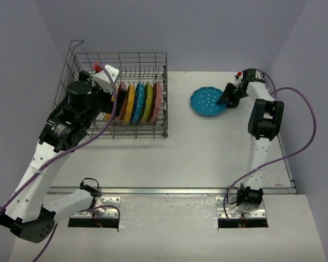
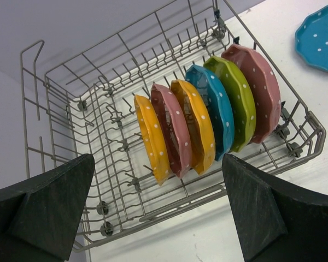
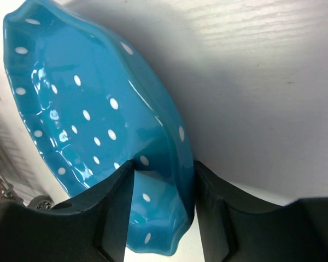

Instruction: Unload the plates from the dish rack

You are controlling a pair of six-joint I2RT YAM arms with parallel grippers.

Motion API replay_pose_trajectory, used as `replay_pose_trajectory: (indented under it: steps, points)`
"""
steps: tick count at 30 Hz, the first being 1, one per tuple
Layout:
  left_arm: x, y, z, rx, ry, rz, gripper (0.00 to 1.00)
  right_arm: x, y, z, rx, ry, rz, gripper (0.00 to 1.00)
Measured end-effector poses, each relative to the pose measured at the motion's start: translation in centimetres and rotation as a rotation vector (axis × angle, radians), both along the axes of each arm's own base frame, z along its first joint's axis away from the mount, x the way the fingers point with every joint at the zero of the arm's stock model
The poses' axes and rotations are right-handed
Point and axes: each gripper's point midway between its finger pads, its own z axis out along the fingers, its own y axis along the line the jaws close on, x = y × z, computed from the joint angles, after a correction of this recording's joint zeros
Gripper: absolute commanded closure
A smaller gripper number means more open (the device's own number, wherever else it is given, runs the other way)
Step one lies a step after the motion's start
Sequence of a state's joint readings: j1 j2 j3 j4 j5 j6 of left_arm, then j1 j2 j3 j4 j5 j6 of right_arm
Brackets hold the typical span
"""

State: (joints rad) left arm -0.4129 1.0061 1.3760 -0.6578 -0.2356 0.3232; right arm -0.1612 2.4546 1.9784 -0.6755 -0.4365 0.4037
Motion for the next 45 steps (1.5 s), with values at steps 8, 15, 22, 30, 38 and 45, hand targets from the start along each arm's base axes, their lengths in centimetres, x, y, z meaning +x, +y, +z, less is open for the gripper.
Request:
replay_pose_trajectory:
  steps: [8,15,22,30,38,45]
  points:
    - [0.1,0.6,-1.0,0.014,0.035,0.041,0.00,0.5,-1.2,0.3,-0.132,-0.014,-0.007,0.26]
    - [0.9,1.2,-4.6,0.009,0.178,0.092,0.00,-0.1,-4.2,0.5,-0.295,-0.012,-0.021,0.12]
    - [3.2,5.7,-6.9,-0.090,0.315,0.234,0.12,-1.7,-5.1,5.4,-0.371,-0.051,0.014,0.01]
    - [6.4,5.3,-12.3,-0.112,0.496,0.225,0.29,-5.4,-2.0,20.5,-0.398,-0.385,0.082,0.01]
    - [9.6,5.3,-16.1,-0.107,0.591,0.236,0.39,-10.3,0.3,22.9,-0.356,-0.456,0.142,0.01]
    - [11.8,5.3,-17.9,-0.105,0.607,0.239,0.48,-10.8,0.8,22.1,-0.328,-0.433,0.161,0.01]
